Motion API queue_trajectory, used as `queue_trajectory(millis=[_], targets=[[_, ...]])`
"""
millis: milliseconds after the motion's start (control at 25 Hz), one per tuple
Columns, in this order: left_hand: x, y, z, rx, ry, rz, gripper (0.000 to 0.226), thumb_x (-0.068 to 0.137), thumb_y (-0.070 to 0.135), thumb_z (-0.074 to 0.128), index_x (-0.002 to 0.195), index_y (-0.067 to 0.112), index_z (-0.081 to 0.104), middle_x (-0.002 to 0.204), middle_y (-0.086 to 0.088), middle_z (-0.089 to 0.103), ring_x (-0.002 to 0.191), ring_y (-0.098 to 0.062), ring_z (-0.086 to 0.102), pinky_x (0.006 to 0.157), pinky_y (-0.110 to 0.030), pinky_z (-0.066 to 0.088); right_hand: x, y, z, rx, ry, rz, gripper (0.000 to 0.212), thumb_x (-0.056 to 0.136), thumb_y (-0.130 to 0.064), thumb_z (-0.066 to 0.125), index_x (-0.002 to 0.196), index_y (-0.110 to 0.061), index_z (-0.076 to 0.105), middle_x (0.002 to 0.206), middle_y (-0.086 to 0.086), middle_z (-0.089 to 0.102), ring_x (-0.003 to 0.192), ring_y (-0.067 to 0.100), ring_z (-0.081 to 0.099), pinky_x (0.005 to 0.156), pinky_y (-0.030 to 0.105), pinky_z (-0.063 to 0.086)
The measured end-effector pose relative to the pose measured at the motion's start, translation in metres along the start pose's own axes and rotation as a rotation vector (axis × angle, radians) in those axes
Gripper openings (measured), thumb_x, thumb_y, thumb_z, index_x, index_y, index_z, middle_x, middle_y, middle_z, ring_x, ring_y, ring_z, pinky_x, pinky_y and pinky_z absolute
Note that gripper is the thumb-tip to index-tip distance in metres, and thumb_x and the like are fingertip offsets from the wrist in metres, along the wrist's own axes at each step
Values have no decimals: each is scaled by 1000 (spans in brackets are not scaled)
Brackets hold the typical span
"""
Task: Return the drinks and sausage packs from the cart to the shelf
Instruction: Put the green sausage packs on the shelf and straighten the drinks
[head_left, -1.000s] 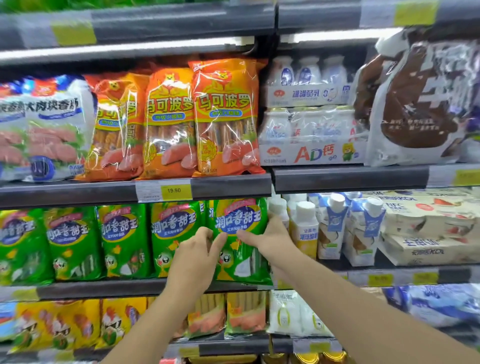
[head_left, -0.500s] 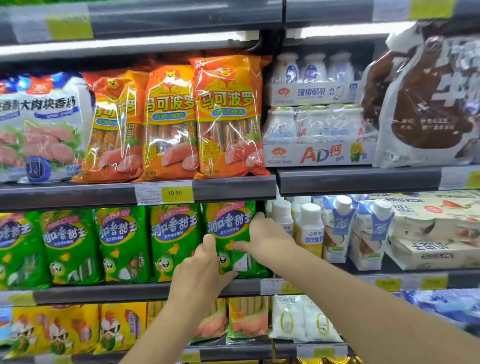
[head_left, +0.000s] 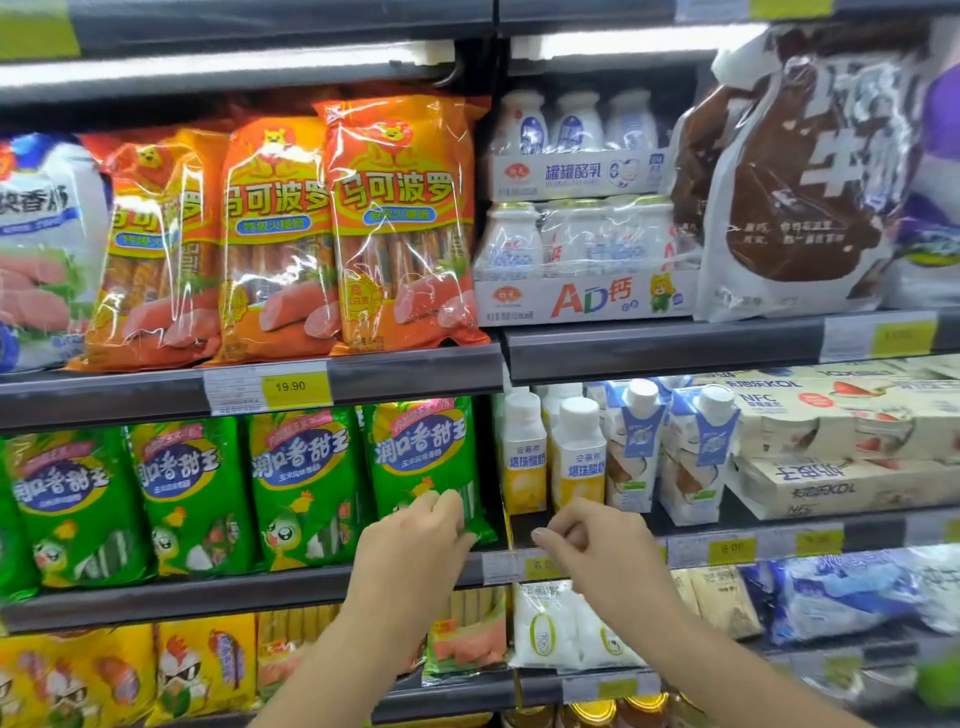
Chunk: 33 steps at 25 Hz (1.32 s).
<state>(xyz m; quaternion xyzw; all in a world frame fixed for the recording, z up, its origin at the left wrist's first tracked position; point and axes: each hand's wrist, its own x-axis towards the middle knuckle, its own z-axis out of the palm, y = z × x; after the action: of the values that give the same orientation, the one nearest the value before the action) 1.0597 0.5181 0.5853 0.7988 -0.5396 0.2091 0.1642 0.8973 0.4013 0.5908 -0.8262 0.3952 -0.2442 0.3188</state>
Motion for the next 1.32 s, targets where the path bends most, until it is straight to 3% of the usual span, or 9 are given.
queue_trajectory(millis=[80, 160, 280, 360, 520, 680, 840, 1080, 1320], targets=[[9, 23, 1, -189, 48, 3, 35, 76, 36, 80, 103, 23, 61, 93, 8, 67, 64, -16, 67, 55, -32, 56, 0, 30, -20, -47, 87, 89, 25, 85, -51, 68, 76, -27, 66, 66, -7, 65, 64, 8, 62, 64, 34, 55], [25, 50, -2, -305, 61, -80, 57, 86, 39, 70, 135, 24, 45, 128, 7, 58, 90, -18, 69, 80, -33, 56, 8, 47, -28, -139, 132, 118, 28, 85, -55, 66, 78, -28, 66, 69, -9, 65, 67, 8, 61, 63, 36, 54], [52, 75, 3, -400, -19, -338, 85, 85, 37, 72, 151, 19, 21, 147, -2, 45, 119, -30, 59, 94, -43, 47, 20, 52, -25, -279, 149, 87, 36, 85, -62, 61, 88, -27, 70, 78, -9, 69, 76, 14, 64, 63, 34, 54], [61, 82, 11, -404, -74, -439, 89, 84, 35, 73, 150, 14, 18, 142, -9, 50, 120, -35, 58, 96, -46, 48, 25, 51, -24, -346, 141, 67, 43, 84, -65, 58, 91, -26, 72, 82, -5, 70, 82, 18, 66, 64, 34, 54], [65, 83, 25, -352, -39, -472, 79, 81, 41, 74, 137, 9, 29, 120, -12, 63, 107, -36, 65, 88, -48, 53, 34, 45, -20, -409, 87, 102, 48, 82, -70, 56, 88, -24, 70, 84, 0, 68, 85, 24, 65, 66, 34, 53], [69, 83, 30, -307, -48, -459, 77, 81, 42, 73, 135, 6, 30, 115, -13, 66, 104, -35, 68, 83, -44, 54, 35, 41, -18, -469, 108, 73, 52, 83, -70, 55, 93, -20, 68, 89, 1, 69, 86, 25, 66, 65, 33, 50], [70, 83, 30, -332, -50, -475, 70, 82, 39, 72, 129, 7, 32, 111, -13, 68, 101, -36, 68, 80, -43, 52, 37, 40, -18, -474, 133, 78, 51, 84, -68, 54, 93, -20, 68, 88, 1, 70, 85, 26, 67, 64, 33, 51], [64, 79, 33, -402, -30, -452, 51, 79, 31, 70, 108, 16, 31, 97, -7, 69, 92, -33, 69, 85, -45, 53, 38, 38, -17, -496, 145, 79, 47, 87, -64, 55, 96, -21, 70, 91, 2, 71, 86, 25, 68, 60, 29, 41], [61, 83, 27, -369, -39, -453, 58, 81, 34, 72, 119, 12, 33, 104, -7, 69, 95, -30, 69, 86, -46, 54, 35, 37, -18, -445, 141, 61, 42, 88, -60, 56, 100, -22, 70, 94, 0, 72, 89, 23, 68, 63, 31, 46]])
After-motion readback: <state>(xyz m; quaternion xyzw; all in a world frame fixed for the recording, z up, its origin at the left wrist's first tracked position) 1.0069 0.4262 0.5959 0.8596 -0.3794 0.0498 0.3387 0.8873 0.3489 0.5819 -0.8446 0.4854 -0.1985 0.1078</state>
